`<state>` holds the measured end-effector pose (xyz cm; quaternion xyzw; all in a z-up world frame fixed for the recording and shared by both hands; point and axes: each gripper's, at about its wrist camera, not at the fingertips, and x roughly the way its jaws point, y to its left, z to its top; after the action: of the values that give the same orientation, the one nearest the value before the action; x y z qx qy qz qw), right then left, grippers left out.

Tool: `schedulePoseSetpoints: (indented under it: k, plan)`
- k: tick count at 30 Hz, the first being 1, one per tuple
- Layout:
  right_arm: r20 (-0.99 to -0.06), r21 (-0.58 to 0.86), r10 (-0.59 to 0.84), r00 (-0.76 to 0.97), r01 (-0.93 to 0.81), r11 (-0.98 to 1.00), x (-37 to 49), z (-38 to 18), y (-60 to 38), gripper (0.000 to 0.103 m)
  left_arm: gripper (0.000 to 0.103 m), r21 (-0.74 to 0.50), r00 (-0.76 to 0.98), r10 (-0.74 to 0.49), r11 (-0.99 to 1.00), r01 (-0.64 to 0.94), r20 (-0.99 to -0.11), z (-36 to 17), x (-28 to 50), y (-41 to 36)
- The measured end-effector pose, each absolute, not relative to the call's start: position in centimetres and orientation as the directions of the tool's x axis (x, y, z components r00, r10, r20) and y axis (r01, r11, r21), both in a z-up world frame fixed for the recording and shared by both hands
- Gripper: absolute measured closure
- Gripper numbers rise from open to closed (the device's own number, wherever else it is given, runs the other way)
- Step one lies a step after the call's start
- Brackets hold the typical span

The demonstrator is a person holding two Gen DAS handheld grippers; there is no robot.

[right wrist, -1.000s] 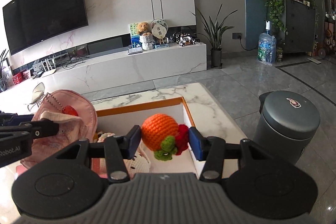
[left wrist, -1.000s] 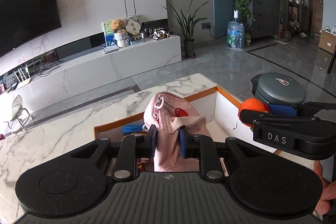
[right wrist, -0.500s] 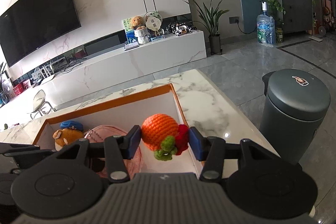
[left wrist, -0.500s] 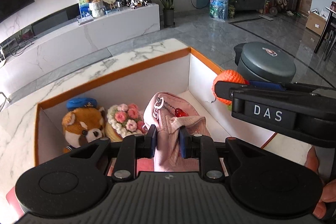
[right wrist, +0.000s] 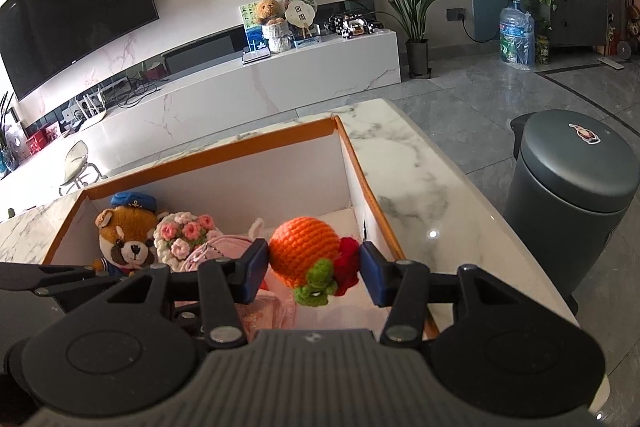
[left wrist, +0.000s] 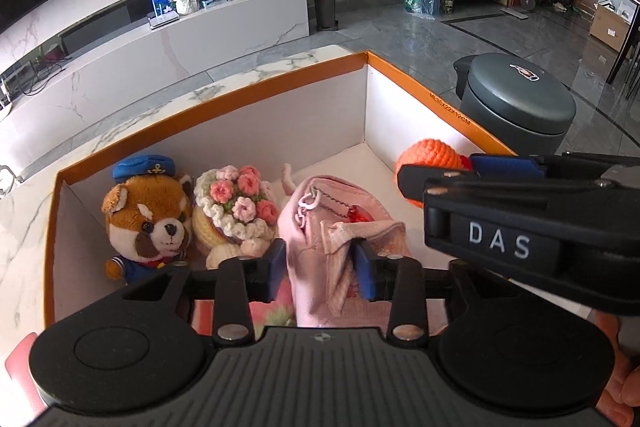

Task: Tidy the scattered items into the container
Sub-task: 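Lower the backpack and fruit into the shoebox and open both tools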

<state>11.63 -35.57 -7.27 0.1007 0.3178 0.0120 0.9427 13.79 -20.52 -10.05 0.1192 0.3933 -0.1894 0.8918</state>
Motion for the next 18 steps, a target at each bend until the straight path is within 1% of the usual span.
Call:
schedulePoseSetpoints:
  k: [1,5,8,10,13,18]
  plan:
    - [-0.6,0.191,0.085,0.796,0.039,0.981,11.6,-7.3,-35.4,0.05,0.047,0.07,0.625,-0.24,0.901,0.428,-0.743,-10.0,13.7,-20.4]
    - [-0.631,0.15,0.073,0.772,0.028,0.988,11.9,-7.3,-34.7,0.05,0.046,0.077,0.634,-0.242,0.899,0.432,-0.735,-9.6,13.3,-20.1]
    - [-0.656,0.127,0.076,0.751,0.011,0.992,12.2,-7.3,-34.3,0.05,0.042,0.104,0.645,-0.231,0.893,0.438,-0.728,-9.3,12.9,-20.1]
    - [-0.674,0.108,0.071,0.735,0.003,0.994,12.5,-7.2,-34.1,0.049,0.035,0.113,0.643,-0.232,0.887,0.448,-0.73,-9.1,12.7,-20.1]
    - [-0.69,0.08,0.054,0.721,0.002,0.997,12.8,-7.2,-34.0,0.049,0.035,0.128,0.651,-0.241,0.876,0.465,-0.719,-8.7,12.1,-20.2]
    - [-0.702,0.097,0.055,0.71,0.019,0.995,12.5,-7.0,-34.1,0.049,0.036,0.115,0.651,-0.254,0.876,0.468,-0.716,-8.3,11.7,-20.2]
